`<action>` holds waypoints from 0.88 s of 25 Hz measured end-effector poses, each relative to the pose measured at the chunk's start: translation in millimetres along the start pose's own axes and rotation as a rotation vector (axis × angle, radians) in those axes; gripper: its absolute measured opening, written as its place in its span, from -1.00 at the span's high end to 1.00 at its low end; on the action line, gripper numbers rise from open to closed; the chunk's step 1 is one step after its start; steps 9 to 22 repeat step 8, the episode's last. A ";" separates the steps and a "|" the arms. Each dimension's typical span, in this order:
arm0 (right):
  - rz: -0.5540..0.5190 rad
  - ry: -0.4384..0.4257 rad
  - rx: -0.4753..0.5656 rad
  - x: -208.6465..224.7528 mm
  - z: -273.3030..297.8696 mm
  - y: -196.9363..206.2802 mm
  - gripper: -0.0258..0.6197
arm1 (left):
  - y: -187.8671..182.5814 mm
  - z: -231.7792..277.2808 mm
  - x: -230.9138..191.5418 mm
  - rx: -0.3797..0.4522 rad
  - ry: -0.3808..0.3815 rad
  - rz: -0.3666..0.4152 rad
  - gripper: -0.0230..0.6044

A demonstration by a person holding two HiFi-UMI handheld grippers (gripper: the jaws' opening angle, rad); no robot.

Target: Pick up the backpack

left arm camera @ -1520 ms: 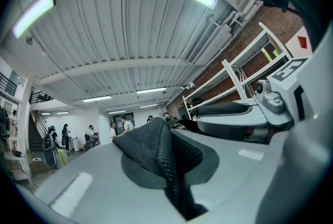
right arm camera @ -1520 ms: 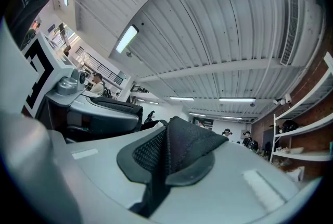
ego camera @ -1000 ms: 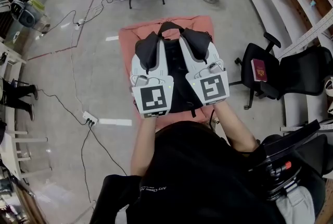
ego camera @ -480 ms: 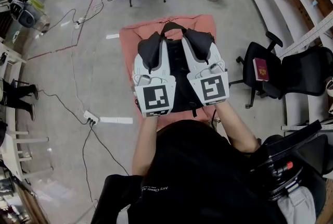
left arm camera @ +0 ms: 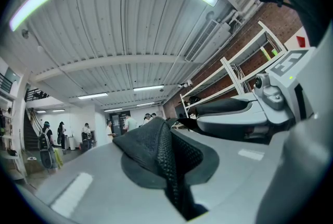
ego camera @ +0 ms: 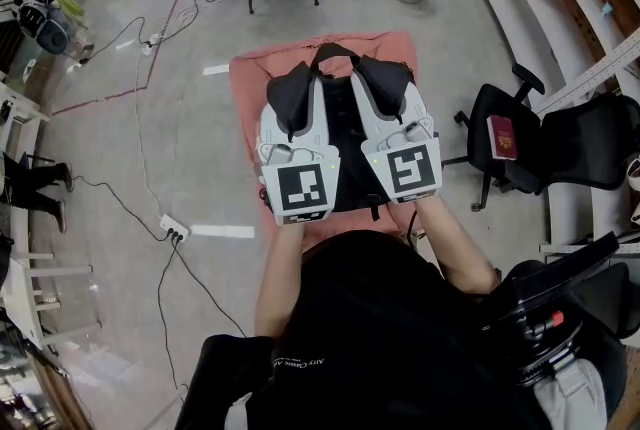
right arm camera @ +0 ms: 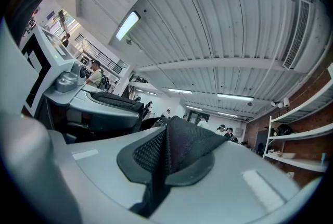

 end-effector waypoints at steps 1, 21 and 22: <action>-0.002 0.000 0.000 0.4 2.3 0.5 0.84 | 0.8 1.5 -0.6 -0.001 0.000 -0.001 0.86; 0.004 -0.007 -0.019 2.3 13.2 5.9 0.84 | 6.6 11.3 -2.3 -0.010 0.009 -0.009 0.86; 0.004 -0.007 -0.019 2.3 13.2 5.9 0.84 | 6.6 11.3 -2.3 -0.010 0.009 -0.009 0.86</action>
Point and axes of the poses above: the fingertips, and each gripper's own axes: z forward along the fingers, x to its right, y out of its underside, the point moved 10 cm from there along -z, backward along the fingers, and after that the axes turned 15 degrees about -x, right-handed, at the moved point
